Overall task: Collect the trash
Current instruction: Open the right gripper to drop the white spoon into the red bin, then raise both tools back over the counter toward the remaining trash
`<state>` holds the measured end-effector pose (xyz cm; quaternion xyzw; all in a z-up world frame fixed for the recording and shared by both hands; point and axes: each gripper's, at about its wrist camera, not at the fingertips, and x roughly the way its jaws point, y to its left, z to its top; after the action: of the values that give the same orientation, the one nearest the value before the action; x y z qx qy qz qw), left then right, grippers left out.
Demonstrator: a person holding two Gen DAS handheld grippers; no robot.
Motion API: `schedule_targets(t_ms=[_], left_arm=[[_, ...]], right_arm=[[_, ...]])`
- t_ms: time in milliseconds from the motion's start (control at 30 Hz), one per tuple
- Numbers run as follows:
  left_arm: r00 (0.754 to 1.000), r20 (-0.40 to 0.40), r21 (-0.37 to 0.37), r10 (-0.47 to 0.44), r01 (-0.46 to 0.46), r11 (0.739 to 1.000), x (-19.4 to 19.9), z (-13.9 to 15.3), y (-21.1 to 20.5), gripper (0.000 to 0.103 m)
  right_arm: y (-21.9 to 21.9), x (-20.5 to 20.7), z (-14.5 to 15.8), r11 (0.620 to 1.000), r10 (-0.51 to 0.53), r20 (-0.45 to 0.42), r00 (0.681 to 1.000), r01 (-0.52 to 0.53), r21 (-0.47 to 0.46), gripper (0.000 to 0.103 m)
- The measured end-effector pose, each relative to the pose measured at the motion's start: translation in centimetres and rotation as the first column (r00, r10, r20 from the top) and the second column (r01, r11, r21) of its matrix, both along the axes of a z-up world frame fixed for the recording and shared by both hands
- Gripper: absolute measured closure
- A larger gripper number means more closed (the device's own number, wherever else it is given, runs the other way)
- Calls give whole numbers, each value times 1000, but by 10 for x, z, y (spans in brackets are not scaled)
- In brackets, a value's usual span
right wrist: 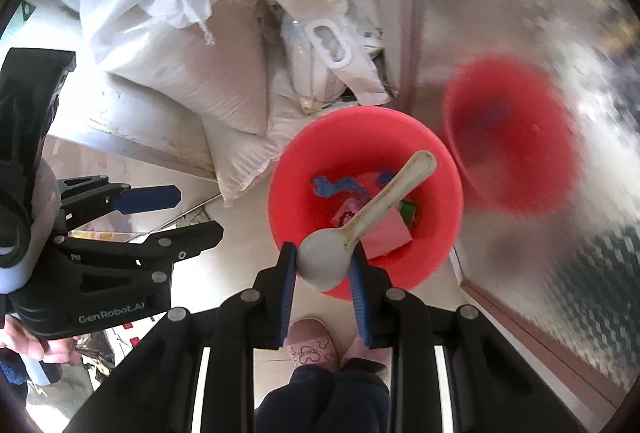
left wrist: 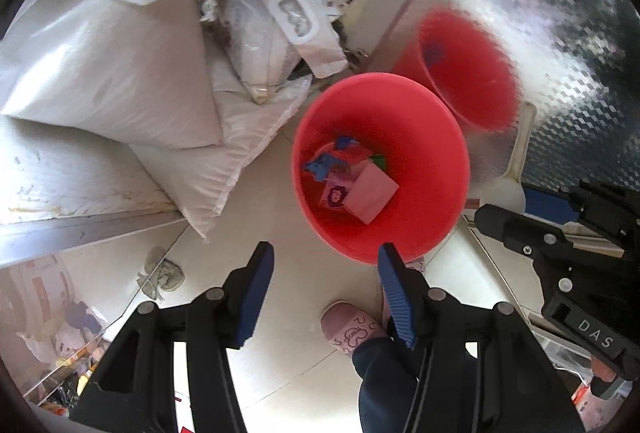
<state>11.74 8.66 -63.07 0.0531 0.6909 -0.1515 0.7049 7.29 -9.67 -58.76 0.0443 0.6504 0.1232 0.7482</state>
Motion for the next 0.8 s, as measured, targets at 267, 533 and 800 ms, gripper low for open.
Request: schedule_targets(t_ms=[267, 533, 800], left_arm=[[999, 18, 12, 50, -50, 999, 0, 4, 12, 44], [998, 56, 38, 42, -44, 998, -3, 25, 11, 25], [997, 63, 51, 51, -54, 997, -13, 66, 19, 21]], right_arm=[[13, 12, 5, 998, 48, 54, 997, -46, -32, 79], [14, 15, 21, 997, 54, 66, 996, -50, -50, 56], [18, 1, 57, 994, 58, 85, 995, -49, -96, 43]])
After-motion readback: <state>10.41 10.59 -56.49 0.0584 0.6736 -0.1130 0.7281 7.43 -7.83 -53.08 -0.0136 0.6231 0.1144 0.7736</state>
